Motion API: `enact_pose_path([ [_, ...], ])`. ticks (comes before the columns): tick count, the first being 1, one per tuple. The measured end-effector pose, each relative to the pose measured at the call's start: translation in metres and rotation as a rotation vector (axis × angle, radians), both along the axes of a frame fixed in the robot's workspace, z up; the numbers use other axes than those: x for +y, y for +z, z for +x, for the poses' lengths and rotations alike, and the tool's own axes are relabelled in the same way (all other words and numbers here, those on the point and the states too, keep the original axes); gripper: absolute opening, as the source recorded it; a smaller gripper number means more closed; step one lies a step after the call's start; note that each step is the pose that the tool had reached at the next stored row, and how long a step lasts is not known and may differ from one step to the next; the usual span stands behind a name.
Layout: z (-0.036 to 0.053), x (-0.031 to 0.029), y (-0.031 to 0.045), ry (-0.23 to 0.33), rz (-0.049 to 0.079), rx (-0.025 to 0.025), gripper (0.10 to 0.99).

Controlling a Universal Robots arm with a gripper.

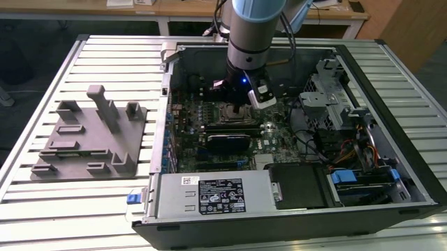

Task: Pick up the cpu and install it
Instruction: 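Install the second cpu locking lever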

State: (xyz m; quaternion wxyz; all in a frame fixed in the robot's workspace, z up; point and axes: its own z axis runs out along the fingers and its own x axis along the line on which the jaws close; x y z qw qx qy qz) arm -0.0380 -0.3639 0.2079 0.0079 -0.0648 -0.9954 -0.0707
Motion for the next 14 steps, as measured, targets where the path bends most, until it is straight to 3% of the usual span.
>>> enact_pose_path([
  [7,0.0000,0.0001,0.0104,0.000,0.000,-0.0001,0.106],
  [14,0.0000,0.0001,0.0112,0.000,0.000,-0.0002,0.106],
])
